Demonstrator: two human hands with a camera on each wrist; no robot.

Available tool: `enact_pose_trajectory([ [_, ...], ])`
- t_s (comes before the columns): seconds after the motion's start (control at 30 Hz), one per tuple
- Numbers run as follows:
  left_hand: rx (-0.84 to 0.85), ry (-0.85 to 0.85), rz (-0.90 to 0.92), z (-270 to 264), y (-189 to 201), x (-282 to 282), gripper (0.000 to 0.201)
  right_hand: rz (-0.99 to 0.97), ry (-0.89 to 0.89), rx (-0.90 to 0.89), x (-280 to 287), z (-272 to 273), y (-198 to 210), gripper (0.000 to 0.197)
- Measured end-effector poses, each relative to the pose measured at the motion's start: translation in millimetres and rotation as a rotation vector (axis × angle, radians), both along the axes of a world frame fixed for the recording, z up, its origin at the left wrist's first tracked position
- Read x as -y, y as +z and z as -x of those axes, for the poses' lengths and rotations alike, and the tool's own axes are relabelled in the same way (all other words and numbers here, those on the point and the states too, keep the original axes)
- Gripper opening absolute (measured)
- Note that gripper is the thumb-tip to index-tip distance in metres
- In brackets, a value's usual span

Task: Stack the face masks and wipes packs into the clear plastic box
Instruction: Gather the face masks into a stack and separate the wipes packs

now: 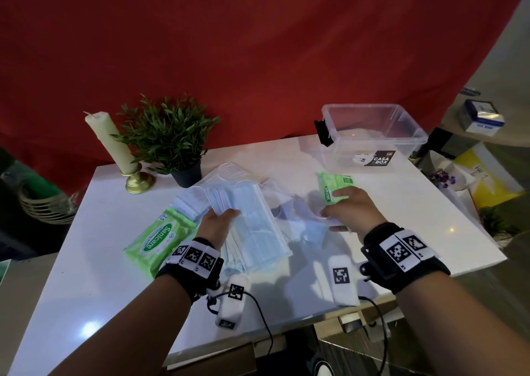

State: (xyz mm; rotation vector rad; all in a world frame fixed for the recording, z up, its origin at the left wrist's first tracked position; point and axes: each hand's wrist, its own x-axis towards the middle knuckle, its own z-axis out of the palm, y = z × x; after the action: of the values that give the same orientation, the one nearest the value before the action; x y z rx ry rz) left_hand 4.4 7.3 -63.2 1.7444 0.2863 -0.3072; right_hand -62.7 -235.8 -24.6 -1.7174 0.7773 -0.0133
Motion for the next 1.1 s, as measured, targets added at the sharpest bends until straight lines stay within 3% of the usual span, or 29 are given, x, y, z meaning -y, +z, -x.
enact_pose_trajectory([
  [0.13, -0.024, -0.030, 0.004, 1.9, 1.1, 5.7, 0.018, 0.140, 0.086, 0.169, -24.3, -2.8, 29.1, 0.046],
  [0.2, -0.041, -0.029, 0.008, 1.2, 1.3, 7.3, 0.015, 0.334, 0.149, 0.225, -38.2, -2.9, 44.2, 0.046],
  [0.33, -0.048, 0.011, 0.014, 3.8, 0.0, 11.1, 0.035, 0.749, 0.284, 0.275, -70.7, -1.7, 55.5, 0.046],
  [0.43, -0.055, 0.032, 0.052, 7.9, -2.3, 15.1, 0.041, 0.870, 0.400, 0.247, -94.4, -4.5, 40.8, 0.043],
  [0.53, -0.078, 0.062, 0.121, 11.2, -1.2, 17.1, 0.049, 0.817, 0.536, 0.210, -115.2, -4.1, 20.2, 0.043],
  [0.63, -0.106, 0.034, 0.219, 13.4, 0.4, 19.2, 0.030, 0.768, 0.646, 0.237, -132.6, -3.2, 3.9, 0.007],
  [0.7, -0.092, 0.037, 0.207, 13.5, -0.6, 15.4, 0.018, 0.673, 0.710, 0.262, -135.7, -4.2, -4.7, 0.009],
  [0.8, -0.086, 0.105, 0.252, 12.0, -3.2, 4.4, 0.012, 0.364, 0.654, 0.316, -125.5, -10.2, -5.5, 0.012],
  [0.87, -0.106, 0.146, 0.240, 10.7, -6.3, -5.5, 0.034, 0.352, 0.522, 0.334, -108.0, -20.1, -6.3, 0.015],
  [0.97, -0.124, 0.201, 0.285, 10.2, -5.9, -16.1, 0.047, 0.592, 0.431, 0.168, -68.0, -40.2, -18.8, 0.019],
  [1.1, -0.184, 0.220, 0.309, 7.0, -6.0, -24.8, 0.036, 0.873, 0.592, -0.225, -30.8, -48.2, -39.9, 0.060],
])
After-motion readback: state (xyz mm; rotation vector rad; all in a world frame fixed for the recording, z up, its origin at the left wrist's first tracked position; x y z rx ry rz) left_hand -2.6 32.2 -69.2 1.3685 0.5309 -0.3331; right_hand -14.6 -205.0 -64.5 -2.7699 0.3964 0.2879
